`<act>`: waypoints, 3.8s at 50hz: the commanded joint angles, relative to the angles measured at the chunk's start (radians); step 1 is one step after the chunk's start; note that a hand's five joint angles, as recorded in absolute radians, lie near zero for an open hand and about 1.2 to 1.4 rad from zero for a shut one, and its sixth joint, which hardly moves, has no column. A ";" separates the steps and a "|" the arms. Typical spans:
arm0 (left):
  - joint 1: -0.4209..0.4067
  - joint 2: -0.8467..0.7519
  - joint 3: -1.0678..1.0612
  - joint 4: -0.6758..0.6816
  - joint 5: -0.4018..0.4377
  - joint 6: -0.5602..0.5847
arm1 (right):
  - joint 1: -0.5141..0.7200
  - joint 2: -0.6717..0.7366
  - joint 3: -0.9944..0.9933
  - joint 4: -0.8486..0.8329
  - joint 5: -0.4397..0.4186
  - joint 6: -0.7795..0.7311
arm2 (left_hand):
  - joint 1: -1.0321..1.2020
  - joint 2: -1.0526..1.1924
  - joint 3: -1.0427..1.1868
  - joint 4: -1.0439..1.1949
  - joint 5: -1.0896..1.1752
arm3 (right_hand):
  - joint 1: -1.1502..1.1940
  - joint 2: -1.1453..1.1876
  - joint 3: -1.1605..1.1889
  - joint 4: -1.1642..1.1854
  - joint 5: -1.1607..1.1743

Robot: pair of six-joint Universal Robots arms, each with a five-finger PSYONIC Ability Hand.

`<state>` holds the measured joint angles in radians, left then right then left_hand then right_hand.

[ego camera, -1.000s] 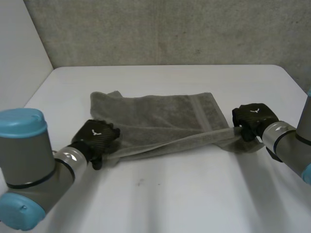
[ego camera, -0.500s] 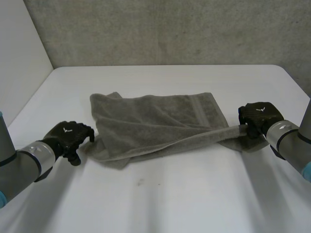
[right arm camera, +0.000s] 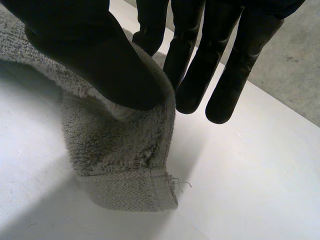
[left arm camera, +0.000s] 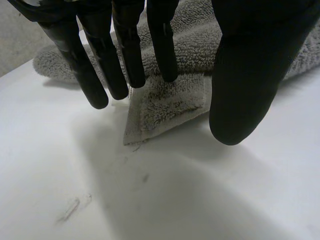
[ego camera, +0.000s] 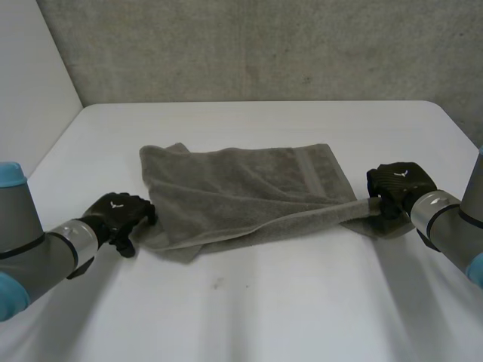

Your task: Fold the towel.

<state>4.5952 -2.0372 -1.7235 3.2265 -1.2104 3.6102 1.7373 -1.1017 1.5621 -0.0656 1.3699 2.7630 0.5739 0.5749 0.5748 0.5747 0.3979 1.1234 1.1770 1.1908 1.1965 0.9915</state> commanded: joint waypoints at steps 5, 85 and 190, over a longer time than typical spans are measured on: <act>-0.028 -0.058 0.058 -0.001 0.000 -0.001 | 0.002 0.013 -0.001 0.000 0.000 -0.005 | 0.203 0.202 0.202 0.202 0.204 | 0.273 0.219 0.205 0.200 0.230; -0.059 0.031 -0.056 -0.030 -0.006 0.002 | -0.009 -0.124 -0.060 0.196 -0.006 -0.042 | 0.200 0.199 0.199 0.200 0.202 | 0.273 0.219 0.205 0.200 0.230; -0.032 -0.029 0.018 0.259 -0.136 0.223 | 0.096 0.240 -0.156 -0.005 -0.043 -0.327 | 0.822 0.821 0.821 0.822 0.824 | 0.273 0.219 0.205 0.200 0.230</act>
<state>4.5400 -2.0528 -1.6798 3.5336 -1.3405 3.6951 1.8556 -0.9035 1.4042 -0.0910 1.3317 2.4213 1.1980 1.2181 1.2164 1.2171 1.0373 1.1468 1.1776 1.1924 1.2000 0.9951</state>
